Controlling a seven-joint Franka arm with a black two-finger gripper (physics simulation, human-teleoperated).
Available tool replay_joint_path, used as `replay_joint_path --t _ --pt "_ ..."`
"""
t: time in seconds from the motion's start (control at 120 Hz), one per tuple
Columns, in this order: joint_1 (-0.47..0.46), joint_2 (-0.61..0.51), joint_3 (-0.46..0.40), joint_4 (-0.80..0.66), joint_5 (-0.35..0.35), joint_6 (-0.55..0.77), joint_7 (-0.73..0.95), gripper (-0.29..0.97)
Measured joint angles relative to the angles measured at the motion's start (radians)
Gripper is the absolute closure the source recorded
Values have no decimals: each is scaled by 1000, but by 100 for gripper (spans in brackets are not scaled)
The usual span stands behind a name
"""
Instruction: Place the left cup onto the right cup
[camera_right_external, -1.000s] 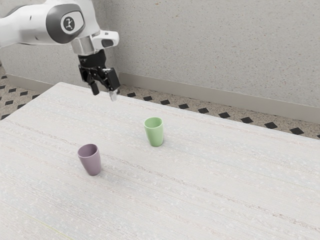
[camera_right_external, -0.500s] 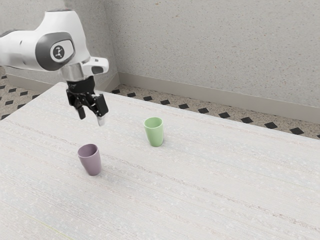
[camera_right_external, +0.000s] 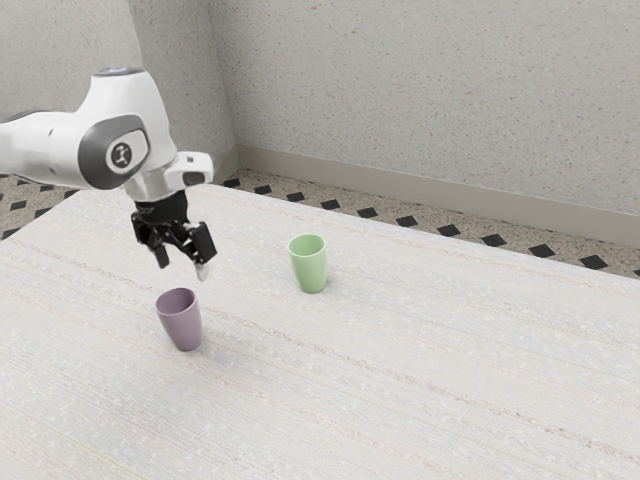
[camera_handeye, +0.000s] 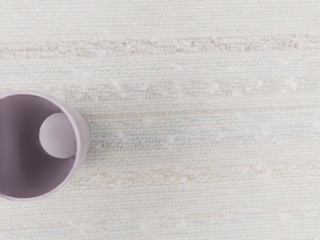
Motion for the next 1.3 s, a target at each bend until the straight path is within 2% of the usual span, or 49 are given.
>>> replay_joint_path --t 0.2,0.333,1.3 --pt "10 37 0 -4 0 43 -5 18" --pt "7 70 5 -4 0 65 -8 23" --pt "58 222 8 5 6 198 1 27"
